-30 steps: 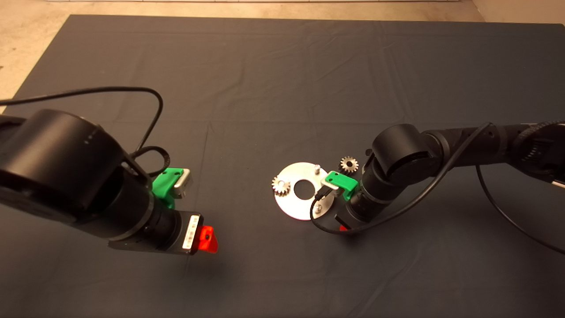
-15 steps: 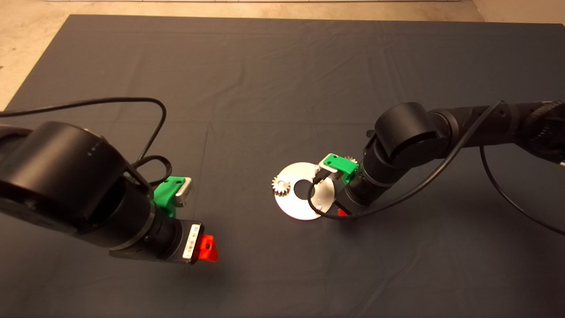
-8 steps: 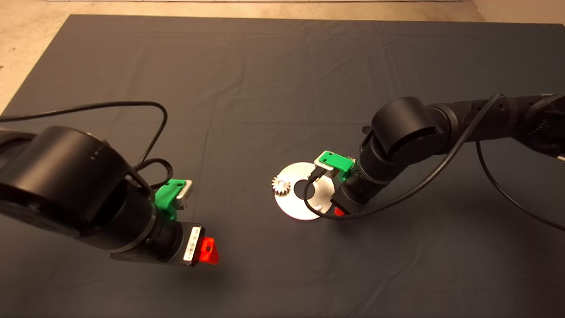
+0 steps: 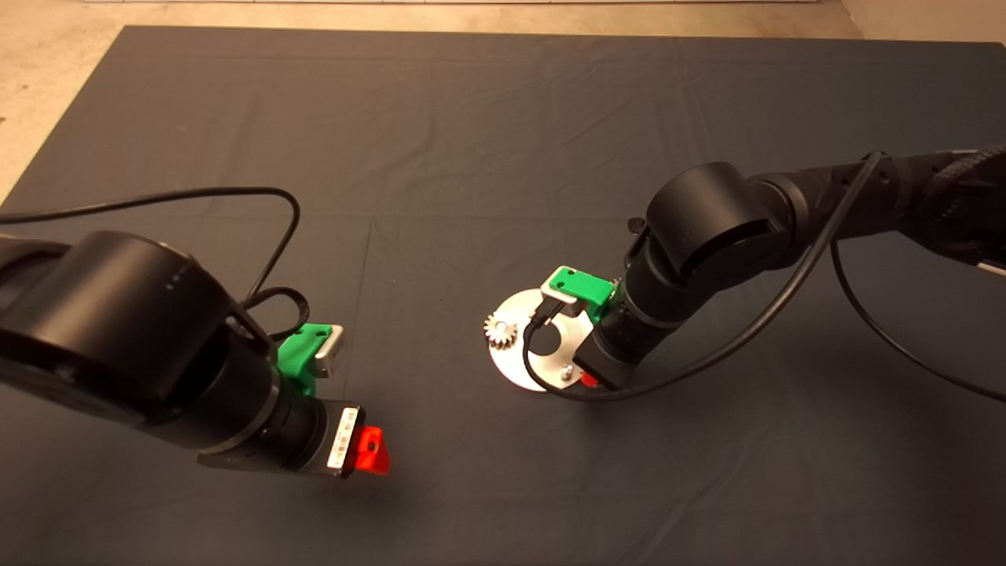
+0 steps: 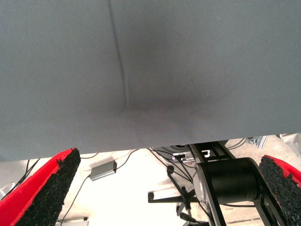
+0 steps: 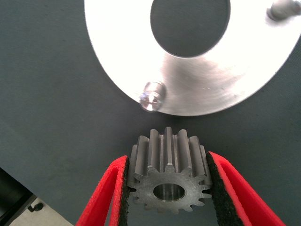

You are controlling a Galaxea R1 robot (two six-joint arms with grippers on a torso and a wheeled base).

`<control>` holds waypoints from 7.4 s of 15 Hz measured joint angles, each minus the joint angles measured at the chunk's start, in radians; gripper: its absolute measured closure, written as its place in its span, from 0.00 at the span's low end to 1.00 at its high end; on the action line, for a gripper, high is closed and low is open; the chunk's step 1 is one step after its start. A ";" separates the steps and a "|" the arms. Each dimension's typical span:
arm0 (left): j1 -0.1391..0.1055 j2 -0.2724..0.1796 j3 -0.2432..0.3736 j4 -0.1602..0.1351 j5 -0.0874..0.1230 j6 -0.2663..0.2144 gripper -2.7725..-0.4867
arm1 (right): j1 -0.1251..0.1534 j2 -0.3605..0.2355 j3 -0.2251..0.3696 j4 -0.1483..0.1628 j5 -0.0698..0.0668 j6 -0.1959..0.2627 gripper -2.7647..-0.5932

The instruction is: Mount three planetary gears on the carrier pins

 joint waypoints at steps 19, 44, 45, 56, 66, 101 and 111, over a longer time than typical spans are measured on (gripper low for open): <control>0.000 0.000 0.011 0.001 0.000 -0.019 0.00 | 0.005 0.099 -0.102 0.006 0.000 0.003 0.81; 0.000 -0.011 0.018 0.001 0.000 -0.021 0.00 | 0.004 0.091 -0.110 0.006 0.000 0.003 0.81; 0.000 -0.016 0.018 0.001 0.000 -0.021 0.00 | 0.004 0.087 -0.110 0.006 0.000 0.002 0.81; 0.000 -0.020 0.019 0.003 0.000 -0.021 0.00 | -0.026 0.085 -0.111 0.006 0.000 -0.001 0.81; 0.000 -0.024 0.019 0.004 0.000 -0.021 0.00 | -0.031 0.085 -0.111 0.006 -0.001 -0.001 0.81; 0.002 -0.051 0.062 0.006 0.000 -0.021 0.00 | -0.001 0.091 -0.111 -0.011 0.000 -0.005 0.82; 0.012 -0.055 0.063 0.006 0.000 -0.021 0.00 | -0.005 0.119 -0.111 -0.024 0.000 -0.021 0.82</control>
